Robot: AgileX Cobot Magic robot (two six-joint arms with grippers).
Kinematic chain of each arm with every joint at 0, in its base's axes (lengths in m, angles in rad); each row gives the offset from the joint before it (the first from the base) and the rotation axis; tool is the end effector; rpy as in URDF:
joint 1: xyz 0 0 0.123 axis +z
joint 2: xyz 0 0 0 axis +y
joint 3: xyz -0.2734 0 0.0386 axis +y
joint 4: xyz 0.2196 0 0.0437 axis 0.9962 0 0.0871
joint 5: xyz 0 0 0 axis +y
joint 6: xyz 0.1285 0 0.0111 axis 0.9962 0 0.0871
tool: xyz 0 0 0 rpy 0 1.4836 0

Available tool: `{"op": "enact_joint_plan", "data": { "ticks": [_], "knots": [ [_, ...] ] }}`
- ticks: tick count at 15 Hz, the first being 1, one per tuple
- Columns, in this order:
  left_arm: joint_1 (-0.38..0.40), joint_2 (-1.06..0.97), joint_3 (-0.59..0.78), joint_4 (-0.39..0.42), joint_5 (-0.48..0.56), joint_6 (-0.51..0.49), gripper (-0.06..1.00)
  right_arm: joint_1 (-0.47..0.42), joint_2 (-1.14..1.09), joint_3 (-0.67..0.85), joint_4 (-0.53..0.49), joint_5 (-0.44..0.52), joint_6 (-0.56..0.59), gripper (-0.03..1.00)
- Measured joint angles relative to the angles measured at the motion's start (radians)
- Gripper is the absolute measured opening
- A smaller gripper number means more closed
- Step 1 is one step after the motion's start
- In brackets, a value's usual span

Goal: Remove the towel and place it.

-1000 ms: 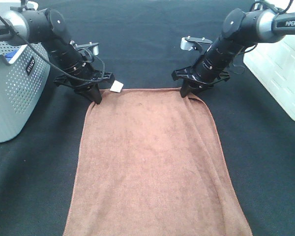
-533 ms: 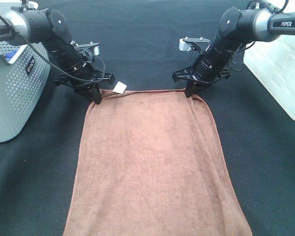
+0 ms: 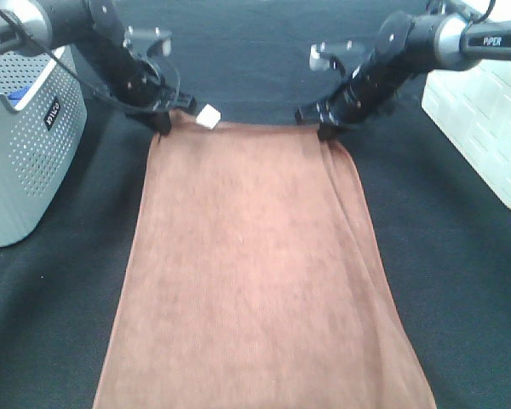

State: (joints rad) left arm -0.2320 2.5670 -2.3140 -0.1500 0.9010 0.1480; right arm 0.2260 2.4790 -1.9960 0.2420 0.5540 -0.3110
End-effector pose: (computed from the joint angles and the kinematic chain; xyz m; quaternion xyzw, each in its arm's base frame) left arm 0.5185 -0.1380 0.1146 0.1525 0.9541 -0.0789 0.2455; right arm 0.5126 0.1346 0.0943 -0.1752 0.9321 0.0789 0.3069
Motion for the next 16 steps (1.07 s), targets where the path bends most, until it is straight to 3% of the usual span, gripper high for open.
{"op": "enact_joint_plan", "data": {
  "ticks": [10,16],
  "knots": [
    [0.0,0.002,-0.019,0.053,-0.34,0.0,0.0,0.0,0.012,-0.03,-0.028,-0.364,-0.037,0.01],
    [0.0,0.046,-0.019,0.056,-0.461,0.004,0.0,0.0,0.047,-0.03,-0.034,-0.492,-0.062,0.01]
  ]
}}
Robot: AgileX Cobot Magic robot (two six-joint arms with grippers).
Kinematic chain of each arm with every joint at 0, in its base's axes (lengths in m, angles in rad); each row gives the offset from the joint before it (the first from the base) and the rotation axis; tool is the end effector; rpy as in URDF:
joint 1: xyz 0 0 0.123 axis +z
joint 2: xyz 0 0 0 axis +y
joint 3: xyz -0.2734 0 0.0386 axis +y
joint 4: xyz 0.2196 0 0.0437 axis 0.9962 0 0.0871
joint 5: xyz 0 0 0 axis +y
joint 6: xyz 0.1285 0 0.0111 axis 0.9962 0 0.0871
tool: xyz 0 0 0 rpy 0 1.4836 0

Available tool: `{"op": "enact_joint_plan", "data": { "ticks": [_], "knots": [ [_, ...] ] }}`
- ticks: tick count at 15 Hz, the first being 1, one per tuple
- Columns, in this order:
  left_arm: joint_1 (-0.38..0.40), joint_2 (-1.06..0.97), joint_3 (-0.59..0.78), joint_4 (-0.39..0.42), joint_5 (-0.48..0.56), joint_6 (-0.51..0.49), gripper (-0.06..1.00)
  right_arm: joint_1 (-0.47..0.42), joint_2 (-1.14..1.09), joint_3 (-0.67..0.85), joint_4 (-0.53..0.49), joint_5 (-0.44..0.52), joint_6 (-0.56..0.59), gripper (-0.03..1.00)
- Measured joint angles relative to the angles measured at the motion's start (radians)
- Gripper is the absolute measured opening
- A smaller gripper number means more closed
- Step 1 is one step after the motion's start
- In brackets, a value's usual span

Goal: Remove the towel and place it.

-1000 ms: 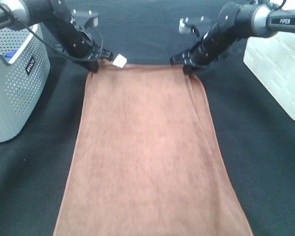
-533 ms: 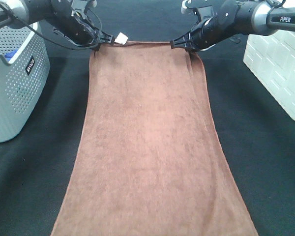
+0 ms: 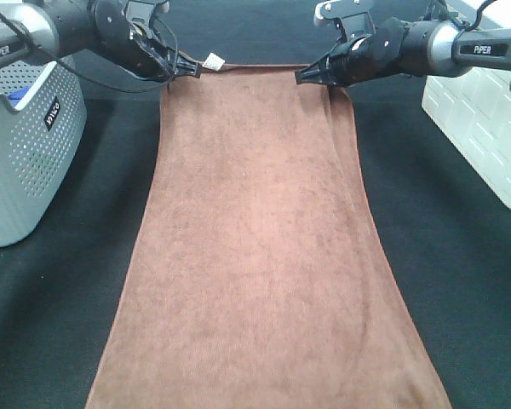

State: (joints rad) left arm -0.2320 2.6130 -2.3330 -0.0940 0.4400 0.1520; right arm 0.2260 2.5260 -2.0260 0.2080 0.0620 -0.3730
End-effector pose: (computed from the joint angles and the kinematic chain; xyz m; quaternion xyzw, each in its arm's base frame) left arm 0.5659 -0.1390 0.1327 0.1417 0.8802 -0.0551 0.4496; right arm 0.5589 0.1302 0.1235 -0.1692 0.8363 0.0213 0.5211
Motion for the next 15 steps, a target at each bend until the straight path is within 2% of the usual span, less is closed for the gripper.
{"op": "enact_joint_plan", "data": {
  "ticks": [3,9,12,14,15],
  "knots": [
    [0.0,0.037,-0.001,-0.001,-0.077,0.0,0.0,0.0,0.046,-0.01,-0.002,-0.062,0.0,0.01],
    [0.0,0.094,-0.001,0.001,-0.132,0.0,0.0,0.0,0.155,-0.144,-0.002,-0.021,0.0,0.01],
    [0.0,0.108,-0.001,0.001,-0.167,0.0,0.0,0.0,0.175,-0.157,-0.001,-0.011,0.0,0.03],
    [0.0,0.119,-0.001,0.001,-0.193,0.0,0.0,0.0,0.175,-0.158,-0.001,-0.011,0.0,0.1],
    [0.0,0.121,-0.001,0.001,-0.204,0.0,0.0,0.0,0.175,-0.16,-0.001,-0.016,0.0,0.19]
  ]
}}
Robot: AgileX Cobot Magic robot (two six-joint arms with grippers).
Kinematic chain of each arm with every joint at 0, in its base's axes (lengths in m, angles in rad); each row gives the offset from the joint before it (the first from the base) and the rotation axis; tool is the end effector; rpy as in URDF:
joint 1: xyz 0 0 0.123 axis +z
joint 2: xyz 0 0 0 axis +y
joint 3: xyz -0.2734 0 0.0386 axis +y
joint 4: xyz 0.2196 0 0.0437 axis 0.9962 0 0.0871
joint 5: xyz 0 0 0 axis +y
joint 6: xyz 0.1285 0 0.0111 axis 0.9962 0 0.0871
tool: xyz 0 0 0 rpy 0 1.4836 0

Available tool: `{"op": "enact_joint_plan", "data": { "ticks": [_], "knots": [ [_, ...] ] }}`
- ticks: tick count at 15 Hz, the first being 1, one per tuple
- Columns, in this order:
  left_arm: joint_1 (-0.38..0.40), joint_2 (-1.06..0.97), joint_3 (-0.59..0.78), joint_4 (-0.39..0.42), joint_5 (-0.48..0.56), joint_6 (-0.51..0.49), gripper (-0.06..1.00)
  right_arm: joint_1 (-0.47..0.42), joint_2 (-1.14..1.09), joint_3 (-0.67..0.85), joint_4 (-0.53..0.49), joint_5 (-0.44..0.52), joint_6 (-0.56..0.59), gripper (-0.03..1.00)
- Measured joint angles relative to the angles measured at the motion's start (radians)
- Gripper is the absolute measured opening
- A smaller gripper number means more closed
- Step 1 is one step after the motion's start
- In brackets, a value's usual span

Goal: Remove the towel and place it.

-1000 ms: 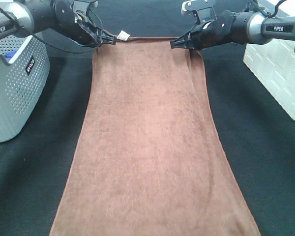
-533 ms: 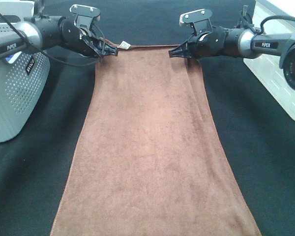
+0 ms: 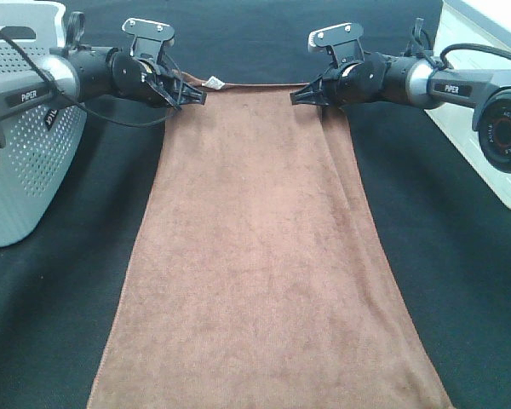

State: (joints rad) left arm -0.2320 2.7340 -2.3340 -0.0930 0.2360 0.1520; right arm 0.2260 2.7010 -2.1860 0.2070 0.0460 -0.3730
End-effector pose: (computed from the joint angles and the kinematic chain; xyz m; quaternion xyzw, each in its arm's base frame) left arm 0.5790 -0.1397 0.0834 0.1328 0.8618 -0.0511 0.4869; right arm 0.5758 0.1337 0.0757 -0.1686 0.8362 0.0196 0.5215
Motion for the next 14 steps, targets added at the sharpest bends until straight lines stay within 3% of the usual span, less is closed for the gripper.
{"op": "enact_joint_plan", "data": {
  "ticks": [3,4,8,11,14],
  "knots": [
    [0.0,0.004,0.0,0.001,-0.027,0.0,0.01,-0.001,0.0,-0.001,0.0,-0.023,0.0,0.49],
    [0.0,0.006,0.0,0.001,-0.027,0.0,0.03,-0.003,0.0,-0.001,0.0,-0.017,0.0,0.53],
    [0.012,0.012,0.0,0.003,-0.028,-0.008,0.32,-0.006,-0.003,-0.002,0.017,0.016,0.029,0.6],
    [0.013,0.012,0.0,0.004,-0.05,-0.059,0.55,-0.009,-0.005,-0.002,0.031,0.098,0.083,0.62],
    [0.013,0.012,0.0,0.004,-0.058,-0.087,0.6,-0.011,-0.016,-0.002,0.037,0.206,0.098,0.62]
  ]
}}
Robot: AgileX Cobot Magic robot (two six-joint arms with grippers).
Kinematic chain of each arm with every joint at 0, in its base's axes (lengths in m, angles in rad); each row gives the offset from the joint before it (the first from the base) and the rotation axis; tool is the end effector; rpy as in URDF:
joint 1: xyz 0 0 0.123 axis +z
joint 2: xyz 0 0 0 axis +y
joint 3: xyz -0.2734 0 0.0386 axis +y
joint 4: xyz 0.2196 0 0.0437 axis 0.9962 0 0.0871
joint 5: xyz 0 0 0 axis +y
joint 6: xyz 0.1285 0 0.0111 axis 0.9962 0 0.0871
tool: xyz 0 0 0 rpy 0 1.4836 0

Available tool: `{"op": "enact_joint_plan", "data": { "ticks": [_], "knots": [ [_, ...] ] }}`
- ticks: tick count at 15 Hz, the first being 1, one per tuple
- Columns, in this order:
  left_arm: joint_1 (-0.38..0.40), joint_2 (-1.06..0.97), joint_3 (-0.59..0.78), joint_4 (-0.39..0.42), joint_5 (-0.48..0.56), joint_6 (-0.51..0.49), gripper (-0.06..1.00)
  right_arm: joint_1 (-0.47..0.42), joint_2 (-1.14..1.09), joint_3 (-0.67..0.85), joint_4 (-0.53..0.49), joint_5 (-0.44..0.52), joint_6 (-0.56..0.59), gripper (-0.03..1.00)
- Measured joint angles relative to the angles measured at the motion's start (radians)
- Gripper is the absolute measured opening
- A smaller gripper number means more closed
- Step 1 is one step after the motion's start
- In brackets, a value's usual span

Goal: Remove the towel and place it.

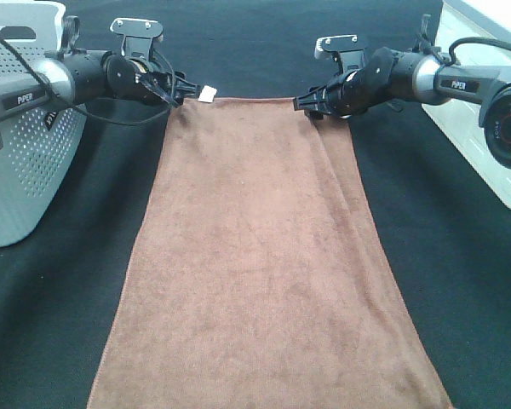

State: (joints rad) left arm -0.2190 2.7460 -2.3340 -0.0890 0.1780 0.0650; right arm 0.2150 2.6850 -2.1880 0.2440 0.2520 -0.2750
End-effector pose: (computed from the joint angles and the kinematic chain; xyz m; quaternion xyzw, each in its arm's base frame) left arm 0.5841 -0.1321 0.0827 0.0884 0.8560 -0.0681 0.5047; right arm 0.5633 0.1310 0.0641 -0.1265 0.8876 0.0659 0.4379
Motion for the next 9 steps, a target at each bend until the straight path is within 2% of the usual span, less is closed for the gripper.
{"op": "enact_joint_plan", "data": {
  "ticks": [2,5,9],
  "knots": [
    [0.0,0.0,0.0,0.0,0.0,-0.013,0.6,0.0,-0.026,0.0,-0.035,0.017,0.0,0.62],
    [0.0,-0.006,0.0,0.0,0.007,-0.018,0.6,-0.005,-0.033,-0.003,-0.11,-0.006,-0.006,0.62],
    [0.0,-0.011,0.0,0.0,0.008,-0.018,0.6,-0.007,0.006,-0.003,-0.145,-0.114,-0.046,0.62]
  ]
}}
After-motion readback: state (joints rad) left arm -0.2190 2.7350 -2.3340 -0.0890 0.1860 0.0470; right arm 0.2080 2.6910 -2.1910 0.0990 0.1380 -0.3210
